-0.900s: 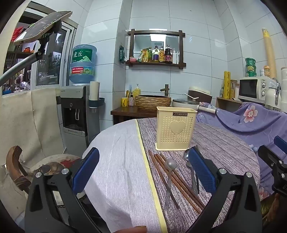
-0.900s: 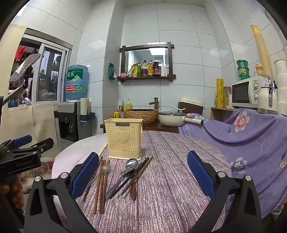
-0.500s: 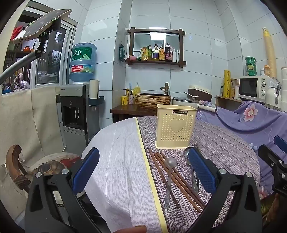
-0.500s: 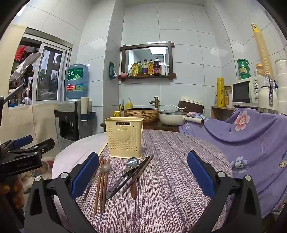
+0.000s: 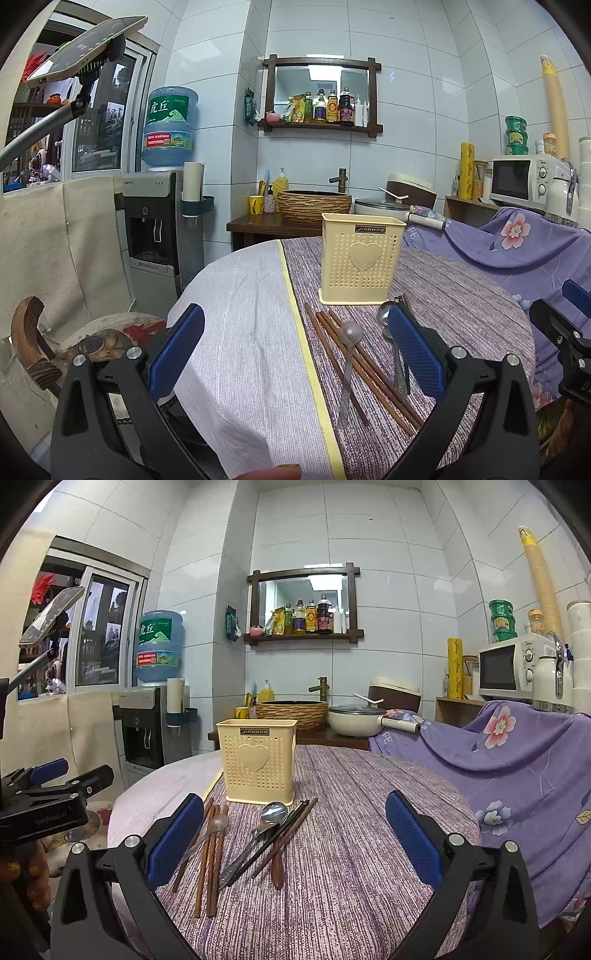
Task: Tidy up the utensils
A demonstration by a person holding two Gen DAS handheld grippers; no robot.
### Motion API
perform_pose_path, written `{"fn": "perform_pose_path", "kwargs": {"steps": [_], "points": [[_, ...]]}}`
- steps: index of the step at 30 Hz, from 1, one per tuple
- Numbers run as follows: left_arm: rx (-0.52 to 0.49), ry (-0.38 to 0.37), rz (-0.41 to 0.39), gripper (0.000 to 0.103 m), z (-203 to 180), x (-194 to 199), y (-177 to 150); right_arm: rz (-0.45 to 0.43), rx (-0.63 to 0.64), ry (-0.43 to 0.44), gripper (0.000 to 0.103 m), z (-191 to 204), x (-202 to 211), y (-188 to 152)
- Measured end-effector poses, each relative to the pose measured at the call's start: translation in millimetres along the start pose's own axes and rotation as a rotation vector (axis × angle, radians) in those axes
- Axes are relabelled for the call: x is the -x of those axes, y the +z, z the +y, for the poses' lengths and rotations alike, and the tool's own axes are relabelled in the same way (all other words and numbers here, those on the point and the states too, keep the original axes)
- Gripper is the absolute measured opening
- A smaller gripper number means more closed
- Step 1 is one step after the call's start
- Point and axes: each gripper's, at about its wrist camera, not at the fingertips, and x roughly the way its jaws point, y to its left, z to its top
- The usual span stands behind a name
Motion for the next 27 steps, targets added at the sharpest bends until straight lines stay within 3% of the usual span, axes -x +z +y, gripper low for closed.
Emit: {"fn": "perform_pose_path", "kwargs": {"steps": [27], "points": [[-0.002,-0.006,0.010,0.098,1.7,-1.0,-2.4,0.007,0.000,0.003,0.097,7.0,-6.1,-8.8]]}}
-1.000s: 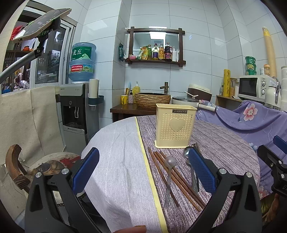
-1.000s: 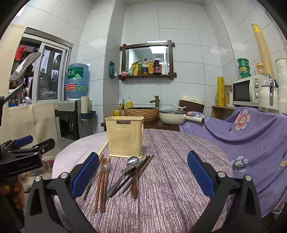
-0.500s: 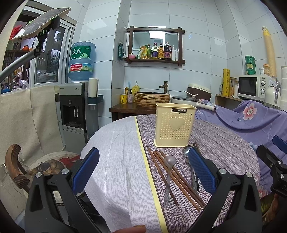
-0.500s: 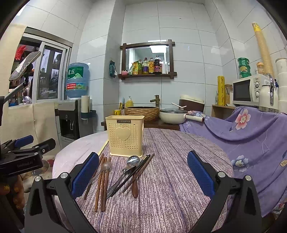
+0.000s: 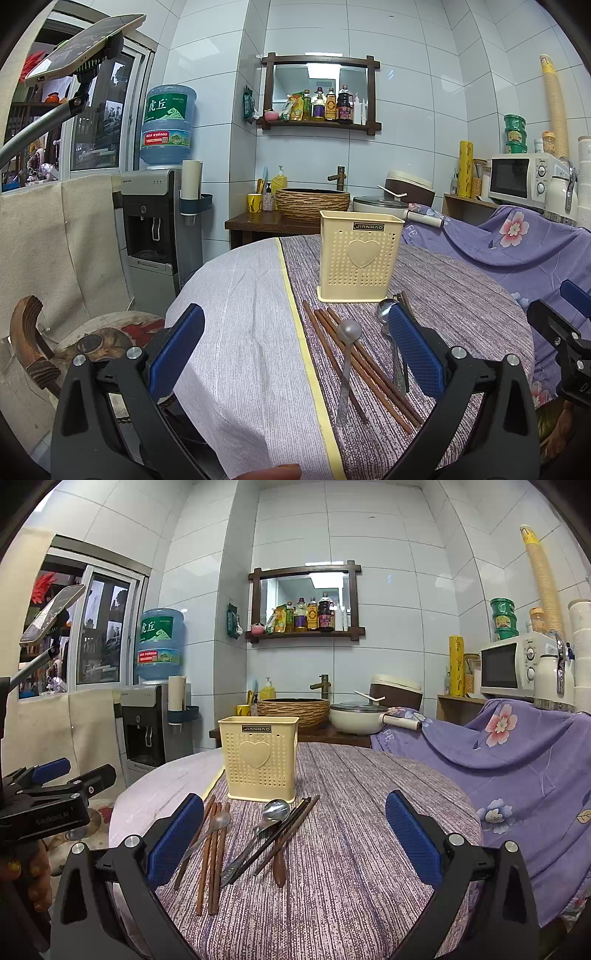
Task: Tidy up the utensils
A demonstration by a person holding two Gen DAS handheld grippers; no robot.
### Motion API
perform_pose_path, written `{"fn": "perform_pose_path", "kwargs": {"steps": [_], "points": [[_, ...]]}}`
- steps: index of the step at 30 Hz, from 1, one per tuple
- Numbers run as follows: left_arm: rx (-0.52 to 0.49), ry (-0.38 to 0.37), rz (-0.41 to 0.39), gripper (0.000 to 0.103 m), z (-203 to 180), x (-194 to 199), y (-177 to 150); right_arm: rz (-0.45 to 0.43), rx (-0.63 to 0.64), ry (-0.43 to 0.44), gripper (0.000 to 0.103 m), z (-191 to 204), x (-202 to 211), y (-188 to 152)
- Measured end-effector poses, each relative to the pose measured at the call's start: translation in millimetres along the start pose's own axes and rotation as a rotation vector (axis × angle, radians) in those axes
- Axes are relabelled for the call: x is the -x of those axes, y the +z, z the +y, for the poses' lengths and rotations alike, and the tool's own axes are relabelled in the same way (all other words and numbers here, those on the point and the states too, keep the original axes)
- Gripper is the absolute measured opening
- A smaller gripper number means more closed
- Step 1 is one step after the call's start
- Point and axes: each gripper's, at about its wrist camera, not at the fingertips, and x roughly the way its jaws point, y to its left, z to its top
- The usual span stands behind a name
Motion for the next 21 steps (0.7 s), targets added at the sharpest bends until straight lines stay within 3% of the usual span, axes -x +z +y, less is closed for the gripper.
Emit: {"fn": "perform_pose_path", "kwargs": {"steps": [21], "points": [[0.001,-0.004,0.006,0.098,0.9,0.4,2.5,0.004,0.000,-0.001,0.097,2.7,0.9,0.2]]}}
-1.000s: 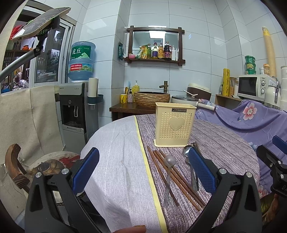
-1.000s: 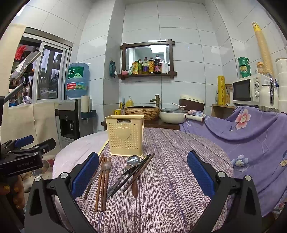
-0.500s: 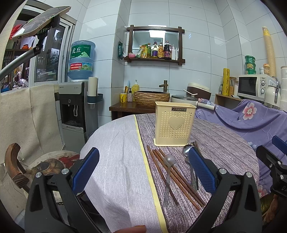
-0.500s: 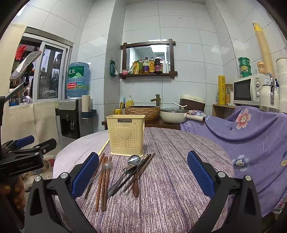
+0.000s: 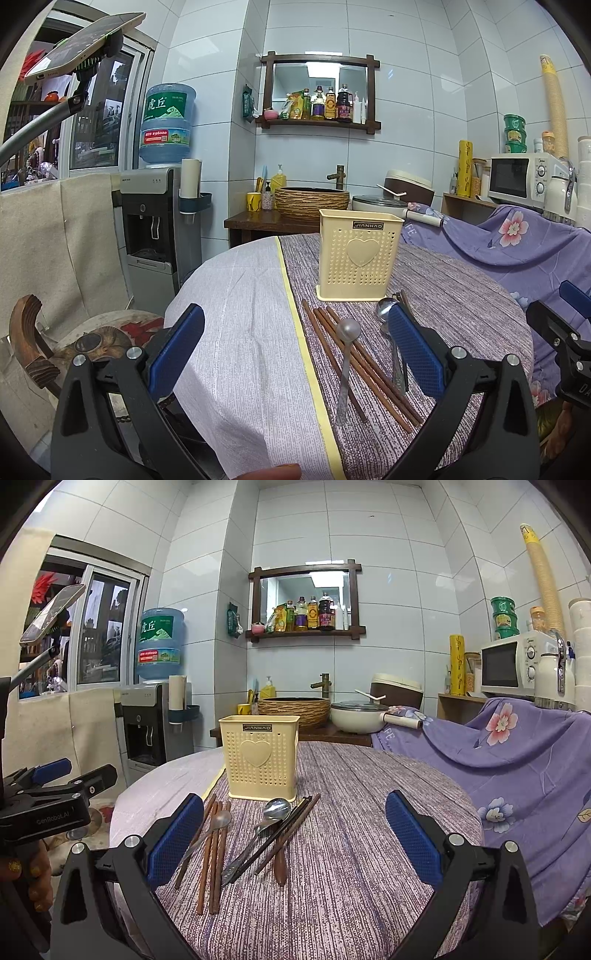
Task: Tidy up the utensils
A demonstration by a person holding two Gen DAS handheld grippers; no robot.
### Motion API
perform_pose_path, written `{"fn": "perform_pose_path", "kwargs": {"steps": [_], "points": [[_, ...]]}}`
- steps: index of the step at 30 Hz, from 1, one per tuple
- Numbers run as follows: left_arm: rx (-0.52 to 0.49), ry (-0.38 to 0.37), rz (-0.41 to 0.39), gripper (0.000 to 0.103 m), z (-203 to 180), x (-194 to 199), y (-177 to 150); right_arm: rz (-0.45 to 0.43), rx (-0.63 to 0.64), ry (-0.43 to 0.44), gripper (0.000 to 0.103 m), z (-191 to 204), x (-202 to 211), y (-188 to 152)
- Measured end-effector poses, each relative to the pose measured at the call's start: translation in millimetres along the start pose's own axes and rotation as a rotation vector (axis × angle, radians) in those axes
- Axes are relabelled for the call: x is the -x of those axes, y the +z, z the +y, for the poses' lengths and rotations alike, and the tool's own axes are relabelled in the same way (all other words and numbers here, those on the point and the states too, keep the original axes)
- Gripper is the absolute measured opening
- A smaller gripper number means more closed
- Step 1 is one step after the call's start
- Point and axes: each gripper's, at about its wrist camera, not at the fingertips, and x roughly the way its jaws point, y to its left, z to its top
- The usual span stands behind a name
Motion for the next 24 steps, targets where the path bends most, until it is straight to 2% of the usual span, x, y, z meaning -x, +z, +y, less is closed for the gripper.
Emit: {"fn": "perform_pose_path", "kwargs": {"steps": [24], "points": [[-0.001,-0.003,0.006,0.098,-1,0,0,0.004,-0.002,0.003,0.097,5,-4,-10]]}}
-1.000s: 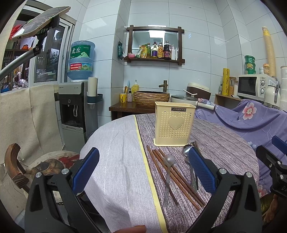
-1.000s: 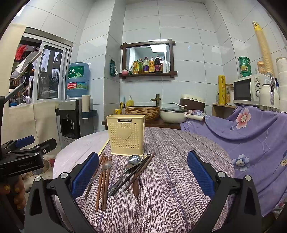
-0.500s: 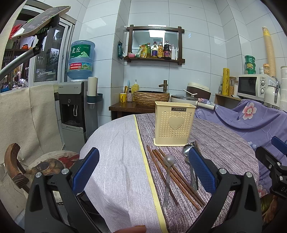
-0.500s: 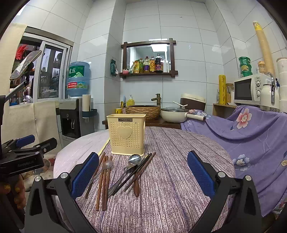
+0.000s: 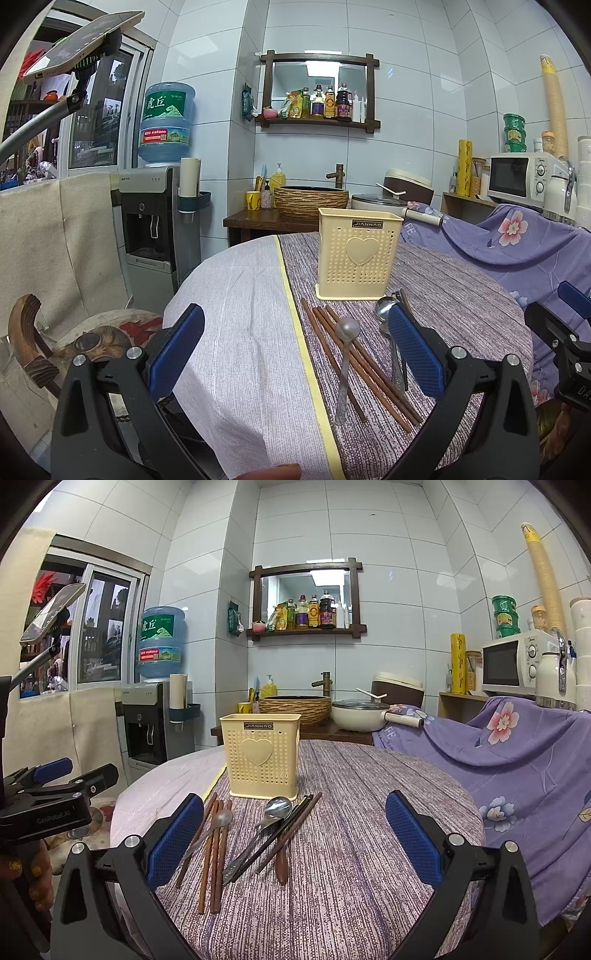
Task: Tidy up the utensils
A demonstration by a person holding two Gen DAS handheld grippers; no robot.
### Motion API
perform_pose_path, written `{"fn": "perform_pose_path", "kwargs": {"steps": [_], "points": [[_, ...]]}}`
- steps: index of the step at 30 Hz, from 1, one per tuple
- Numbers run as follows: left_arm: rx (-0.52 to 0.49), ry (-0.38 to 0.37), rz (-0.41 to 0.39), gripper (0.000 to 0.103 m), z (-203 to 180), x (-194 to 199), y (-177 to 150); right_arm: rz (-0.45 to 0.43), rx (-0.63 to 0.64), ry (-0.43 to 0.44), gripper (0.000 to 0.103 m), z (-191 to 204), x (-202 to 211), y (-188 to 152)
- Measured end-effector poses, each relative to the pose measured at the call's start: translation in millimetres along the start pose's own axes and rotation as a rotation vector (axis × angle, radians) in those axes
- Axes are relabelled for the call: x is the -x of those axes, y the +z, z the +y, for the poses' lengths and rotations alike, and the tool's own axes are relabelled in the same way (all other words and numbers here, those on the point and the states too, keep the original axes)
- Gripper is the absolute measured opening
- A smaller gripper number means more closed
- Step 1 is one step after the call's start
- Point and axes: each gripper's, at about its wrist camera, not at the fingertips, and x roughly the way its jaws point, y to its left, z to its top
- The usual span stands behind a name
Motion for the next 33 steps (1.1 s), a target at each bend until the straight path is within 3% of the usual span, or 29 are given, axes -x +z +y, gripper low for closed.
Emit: {"fn": "perform_pose_path", "kwargs": {"steps": [11,16,22,33], "points": [[-0.015,-0.001,0.061,0.098,2,-17,-1,0.043,-0.004,-0.028,0.097,-9,-8,-2],[-0.009,-0.009,0.146,0.098,8,-39,-5,0.113,-0.023,-0.042,0.097,-23,-26,-1],[-0.039,0.004,0.187,0.098,11,-66,-6,0.172,-0.011,-0.058,0.097,-31,-47,-1],[-0.029,-0.030,0.287,0.098,18,-114,-7,0.340,-0.055,-0.008,0.097,-42,-97,-1]]}}
